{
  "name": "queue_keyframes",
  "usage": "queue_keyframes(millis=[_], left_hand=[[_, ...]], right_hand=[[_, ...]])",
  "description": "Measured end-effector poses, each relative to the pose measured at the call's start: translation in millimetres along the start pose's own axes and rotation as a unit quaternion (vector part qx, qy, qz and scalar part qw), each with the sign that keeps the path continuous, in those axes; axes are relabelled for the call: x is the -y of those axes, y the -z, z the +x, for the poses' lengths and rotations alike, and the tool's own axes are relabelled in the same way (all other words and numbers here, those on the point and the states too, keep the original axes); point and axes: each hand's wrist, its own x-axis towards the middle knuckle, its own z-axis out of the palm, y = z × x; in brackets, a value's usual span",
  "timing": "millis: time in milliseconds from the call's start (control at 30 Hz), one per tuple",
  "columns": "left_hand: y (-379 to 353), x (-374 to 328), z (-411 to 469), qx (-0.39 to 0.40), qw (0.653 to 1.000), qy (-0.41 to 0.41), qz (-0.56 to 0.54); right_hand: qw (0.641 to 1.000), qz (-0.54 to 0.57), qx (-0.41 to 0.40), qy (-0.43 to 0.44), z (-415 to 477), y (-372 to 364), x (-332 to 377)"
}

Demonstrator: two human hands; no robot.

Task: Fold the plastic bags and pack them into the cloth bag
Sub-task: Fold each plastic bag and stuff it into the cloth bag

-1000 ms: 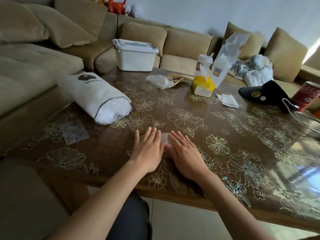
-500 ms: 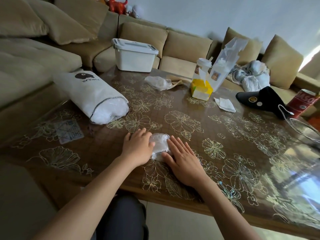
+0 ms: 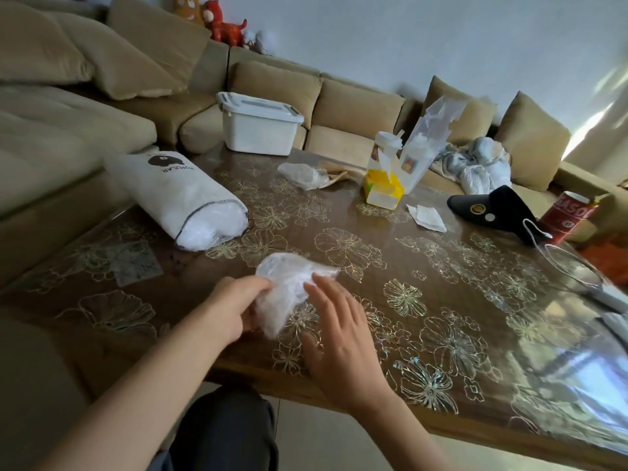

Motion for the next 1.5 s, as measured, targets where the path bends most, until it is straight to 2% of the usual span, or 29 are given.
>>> queue_keyframes(millis=[67,233,300,333,367,400,433,467,533,600,700,800,900,1000,1067,1133,1233,1300,1367,1433,1500], left_hand=[[-3,7,-8,0.014,1.0,0.022,0.007],[-1,14,-26,0.057,0.995,0.028,0.077],[3,17,-27,0.025,0.981,-0.025,0.188],[7,21,-27,-0.026,0.952,-0.087,0.293],[9,23,-30,-0.096,0.892,-0.184,0.402],[11,26,-33,-0.13,0.821,-0.303,0.466],[13,29,-35,-0.109,0.766,-0.414,0.48],[15,33,-36,-0.045,0.737,-0.472,0.482],[20,40,-36,0.097,0.741,-0.465,0.475],[24,47,-32,0.156,0.738,-0.431,0.495],[26,48,-25,0.161,0.737,-0.443,0.483],[27,42,-20,0.17,0.76,-0.406,0.478],[32,40,-8,0.162,0.767,-0.387,0.485],[28,41,0,0.117,0.785,-0.387,0.47],[23,40,0,0.096,0.787,-0.369,0.486],[19,39,0,0.079,0.786,-0.357,0.499],[14,37,0,0.054,0.766,-0.341,0.543],[10,36,0,0.037,0.75,-0.337,0.568],[8,33,-2,0.035,0.736,-0.333,0.588],[8,30,-1,0.036,0.729,-0.326,0.6],[8,28,1,0.038,0.729,-0.322,0.603]], right_hand=[[0.999,0.001,0.031,0.019,-2,-7,8],[0.997,0.067,0.008,0.05,-2,-6,11],[0.994,0.074,0.021,0.072,-5,-7,6],[0.993,0.082,0.032,0.078,-8,-8,4],[0.992,0.089,0.042,0.08,-13,-9,2],[0.991,0.095,0.053,0.081,-18,-10,0],[0.989,0.099,0.068,0.082,-23,-11,-2],[0.988,0.099,0.083,0.083,-28,-11,-3],[0.985,0.11,0.104,0.078,-35,-11,-5],[0.982,0.146,0.109,0.047,-35,-7,-5],[0.953,0.265,0.131,-0.072,-24,7,0],[0.929,0.299,0.127,-0.176,-16,13,1],[0.915,0.319,0.102,-0.225,-9,13,0],[0.903,0.339,0.049,-0.261,-8,5,5],[0.913,0.291,0.006,-0.287,-10,-1,7],[0.939,0.184,-0.015,-0.291,-10,-9,6],[0.95,0.065,-0.026,-0.306,-8,-14,2],[0.956,0.018,-0.103,-0.272,-8,-13,1],[0.973,-0.008,-0.169,-0.155,-9,-9,4],[0.994,0.018,-0.104,-0.043,-12,-6,12],[1.0,0.026,0.005,-0.016,-16,-7,15]])
